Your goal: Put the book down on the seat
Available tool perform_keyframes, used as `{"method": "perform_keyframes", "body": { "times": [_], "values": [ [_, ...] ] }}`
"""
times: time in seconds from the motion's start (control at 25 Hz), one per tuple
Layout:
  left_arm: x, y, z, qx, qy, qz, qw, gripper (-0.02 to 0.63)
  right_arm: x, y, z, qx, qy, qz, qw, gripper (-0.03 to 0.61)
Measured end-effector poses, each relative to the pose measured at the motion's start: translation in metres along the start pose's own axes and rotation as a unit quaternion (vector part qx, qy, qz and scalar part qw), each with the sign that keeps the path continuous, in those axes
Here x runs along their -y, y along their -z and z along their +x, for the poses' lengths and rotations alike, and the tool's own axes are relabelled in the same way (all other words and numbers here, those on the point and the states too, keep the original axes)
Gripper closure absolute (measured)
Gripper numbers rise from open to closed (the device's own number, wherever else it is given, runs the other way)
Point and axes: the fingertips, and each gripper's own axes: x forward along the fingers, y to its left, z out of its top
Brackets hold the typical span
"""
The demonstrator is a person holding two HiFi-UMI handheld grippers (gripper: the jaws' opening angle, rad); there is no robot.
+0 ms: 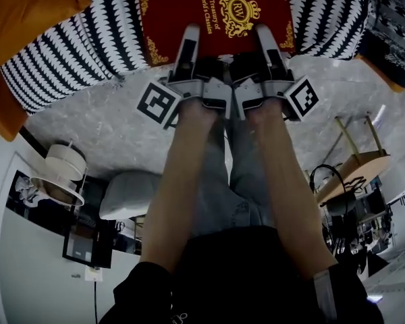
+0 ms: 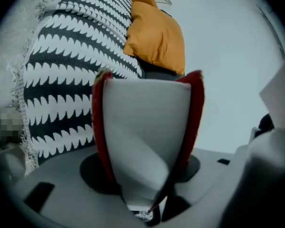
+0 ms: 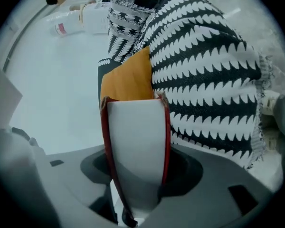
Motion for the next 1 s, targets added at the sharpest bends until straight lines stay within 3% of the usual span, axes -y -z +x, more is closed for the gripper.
{"method": "perform_keyframes", "body": {
  "times": [0.2,0.28,0.44,0.56,0.72,1.0],
  "values": [
    [0.079,0.024,-0.027,-0.014,0.023,-0.014,0.9995,0.377,-0.086,0.004,-0.035,0.012,-0.006,-0.019,1.000,0.336],
    [0.057,0.018,-0.014,-0.014,0.016,-0.016,0.9996,0.377,-0.063,-0.001,-0.023,0.014,0.003,-0.018,1.000,0.336],
    [-0.056,-0.009,0.043,-0.001,-0.008,-0.004,1.0000,0.377,0.056,-0.022,0.036,0.006,0.018,0.005,1.000,0.336],
    [-0.103,-0.019,0.069,0.003,-0.016,-0.003,0.9999,0.377,0.107,-0.032,0.059,0.013,0.028,0.017,0.999,0.336],
    [-0.118,-0.014,0.061,-0.002,-0.003,-0.019,0.9998,0.377,0.118,-0.030,0.048,0.025,0.034,0.011,0.999,0.334],
    [-0.092,0.011,0.039,-0.012,0.047,-0.054,0.9974,0.356,0.100,-0.040,0.027,0.031,0.030,0.010,0.999,0.330]
  ]
}}
